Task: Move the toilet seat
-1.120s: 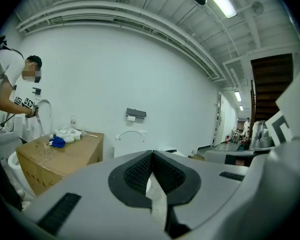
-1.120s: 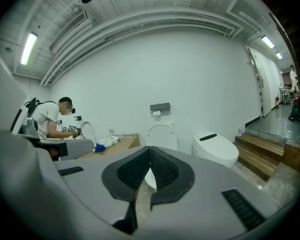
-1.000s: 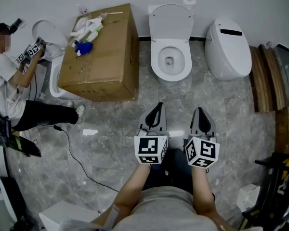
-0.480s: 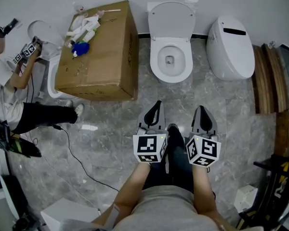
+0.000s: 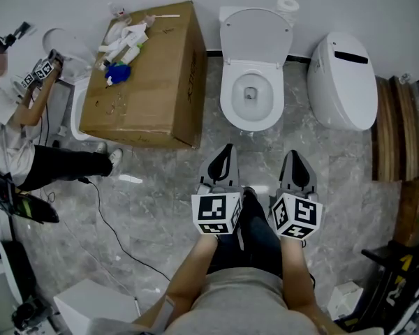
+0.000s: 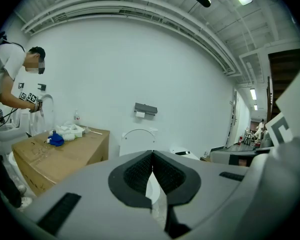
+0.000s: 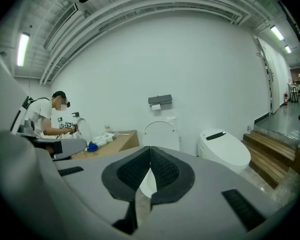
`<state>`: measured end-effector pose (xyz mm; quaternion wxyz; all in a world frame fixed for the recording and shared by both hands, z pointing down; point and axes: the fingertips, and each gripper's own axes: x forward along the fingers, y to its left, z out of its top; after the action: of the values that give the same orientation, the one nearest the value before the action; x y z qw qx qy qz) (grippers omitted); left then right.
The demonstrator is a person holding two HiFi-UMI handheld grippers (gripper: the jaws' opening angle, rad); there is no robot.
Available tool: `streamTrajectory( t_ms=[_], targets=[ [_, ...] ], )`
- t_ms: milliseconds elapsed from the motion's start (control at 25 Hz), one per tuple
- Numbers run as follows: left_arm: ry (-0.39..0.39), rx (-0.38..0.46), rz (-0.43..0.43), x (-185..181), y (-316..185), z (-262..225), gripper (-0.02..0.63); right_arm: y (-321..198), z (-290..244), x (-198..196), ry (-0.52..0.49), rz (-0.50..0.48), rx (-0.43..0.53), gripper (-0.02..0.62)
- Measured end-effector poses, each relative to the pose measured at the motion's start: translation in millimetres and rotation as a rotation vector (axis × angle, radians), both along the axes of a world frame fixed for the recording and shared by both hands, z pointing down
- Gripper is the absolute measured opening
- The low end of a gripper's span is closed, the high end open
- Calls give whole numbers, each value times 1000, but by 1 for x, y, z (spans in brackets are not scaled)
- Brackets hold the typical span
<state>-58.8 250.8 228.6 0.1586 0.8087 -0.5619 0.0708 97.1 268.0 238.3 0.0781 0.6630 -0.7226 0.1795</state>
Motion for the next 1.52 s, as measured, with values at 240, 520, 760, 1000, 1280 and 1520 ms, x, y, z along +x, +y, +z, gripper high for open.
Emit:
streamTrajectory(
  t_ms=[240,520,760,1000,1280,1520],
  targets=[
    [-9,-9,-39,16,-33,4,15,-37,5,21,-11,-19,-8,17],
    [-7,-17,-59,32,-56,7,15,-65,11,40,-23,-34,-14,17],
    [-13,-38,-60,35,-66,15,15,-79,18,40,-33,-41,-24,17],
    [-9,-50,-75,27,-83,19,15,-96,21,34,-28,-53,-32,17],
    [-1,-64,-77,22,-113,28,15,-125,28,32,-25,-46,-42,17],
    [7,-70,-65,20,-143,30,15,-154,30,30,-20,-36,-49,17]
  ],
)
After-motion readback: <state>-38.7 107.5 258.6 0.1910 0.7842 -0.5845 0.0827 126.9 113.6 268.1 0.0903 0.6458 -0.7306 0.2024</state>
